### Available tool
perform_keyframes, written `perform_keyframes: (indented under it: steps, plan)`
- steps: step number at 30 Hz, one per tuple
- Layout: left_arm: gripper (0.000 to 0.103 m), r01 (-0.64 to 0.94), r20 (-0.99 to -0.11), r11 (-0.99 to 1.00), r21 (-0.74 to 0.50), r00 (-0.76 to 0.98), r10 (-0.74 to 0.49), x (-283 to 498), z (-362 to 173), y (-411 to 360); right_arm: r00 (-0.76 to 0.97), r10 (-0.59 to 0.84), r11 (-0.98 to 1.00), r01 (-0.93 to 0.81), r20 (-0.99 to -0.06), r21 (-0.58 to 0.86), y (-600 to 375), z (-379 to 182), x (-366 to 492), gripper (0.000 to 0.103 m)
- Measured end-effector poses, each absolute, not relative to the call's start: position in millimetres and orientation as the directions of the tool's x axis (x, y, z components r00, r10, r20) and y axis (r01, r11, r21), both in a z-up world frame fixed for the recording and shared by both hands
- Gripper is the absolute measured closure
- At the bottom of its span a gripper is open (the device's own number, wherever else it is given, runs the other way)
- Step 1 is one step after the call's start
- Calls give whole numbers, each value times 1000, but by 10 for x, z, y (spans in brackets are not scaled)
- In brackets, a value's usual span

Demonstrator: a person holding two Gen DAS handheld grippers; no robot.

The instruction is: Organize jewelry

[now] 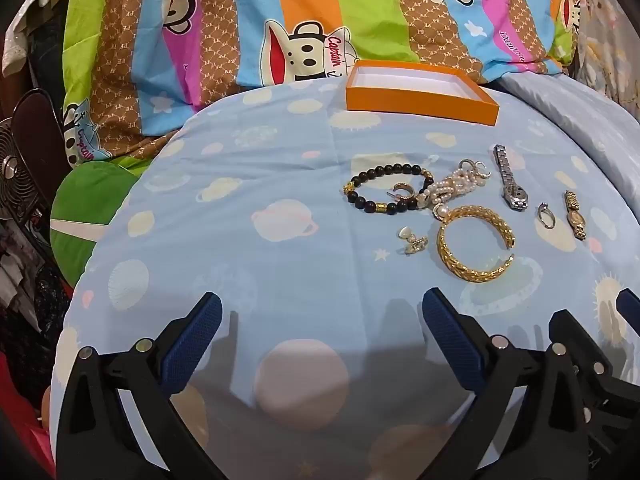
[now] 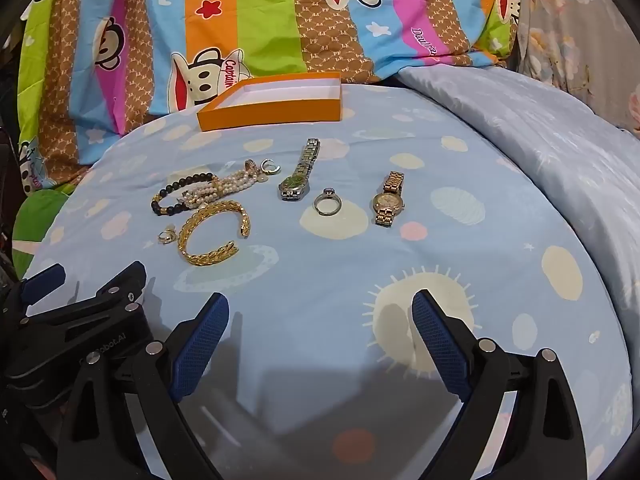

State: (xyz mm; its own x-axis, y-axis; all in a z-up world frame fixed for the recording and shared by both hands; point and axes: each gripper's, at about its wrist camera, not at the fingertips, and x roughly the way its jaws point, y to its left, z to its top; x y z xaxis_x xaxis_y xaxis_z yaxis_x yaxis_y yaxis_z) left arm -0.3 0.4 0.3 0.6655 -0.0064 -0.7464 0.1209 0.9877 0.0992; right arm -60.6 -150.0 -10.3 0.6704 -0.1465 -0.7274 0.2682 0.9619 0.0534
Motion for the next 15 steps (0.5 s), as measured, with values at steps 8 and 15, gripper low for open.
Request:
perform_keyframes:
  steps: [8, 15]
  plan:
    - [5, 123, -747, 987, 106, 665, -3, -18, 9, 5, 668, -140, 962, 267, -731, 60, -1503, -105, -600, 12]
    - [5, 119, -745, 986, 113, 667, 5, 9, 16, 34, 667, -139, 962, 268, -732, 61, -1508, -109, -599, 12]
